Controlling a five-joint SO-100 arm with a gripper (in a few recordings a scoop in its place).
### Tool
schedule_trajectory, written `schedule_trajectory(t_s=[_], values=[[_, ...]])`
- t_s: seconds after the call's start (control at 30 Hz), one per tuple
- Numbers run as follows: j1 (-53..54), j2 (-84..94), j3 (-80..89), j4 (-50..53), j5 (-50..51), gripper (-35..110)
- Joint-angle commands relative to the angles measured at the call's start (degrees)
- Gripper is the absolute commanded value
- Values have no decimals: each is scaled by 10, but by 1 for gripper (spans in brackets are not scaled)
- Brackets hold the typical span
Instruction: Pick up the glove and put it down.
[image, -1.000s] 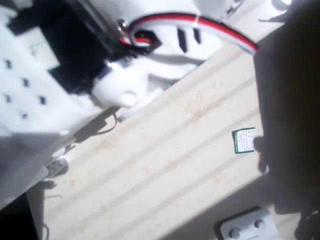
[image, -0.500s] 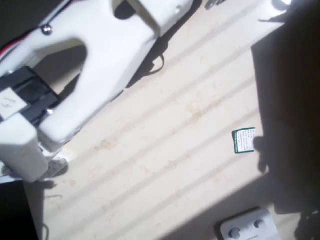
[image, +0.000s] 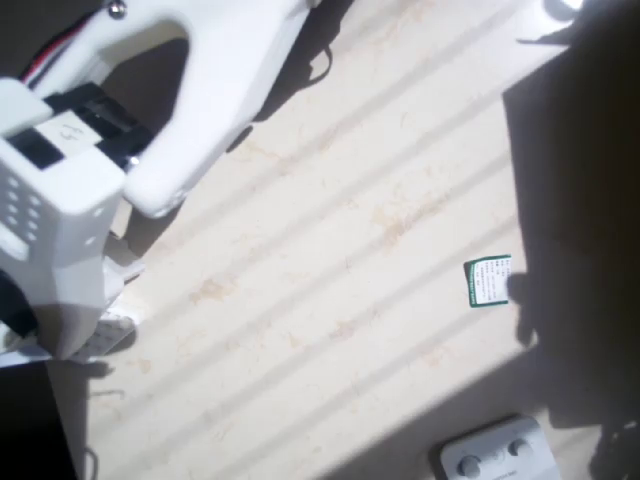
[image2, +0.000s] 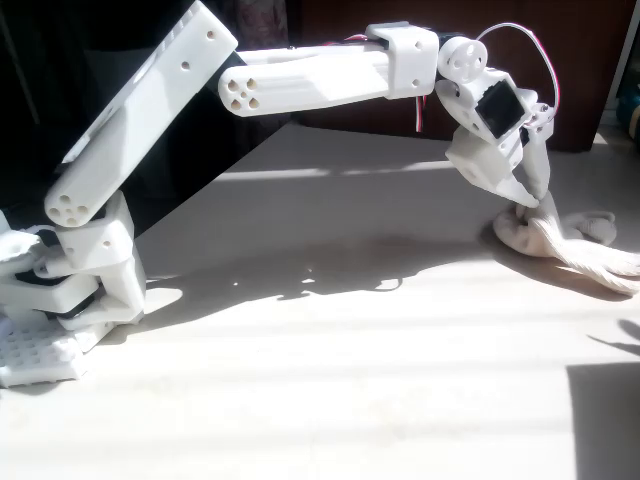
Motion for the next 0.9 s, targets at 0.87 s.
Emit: schedule_trajectory(t_s=[0.87], values=[[36, -99, -122, 51, 4, 33]])
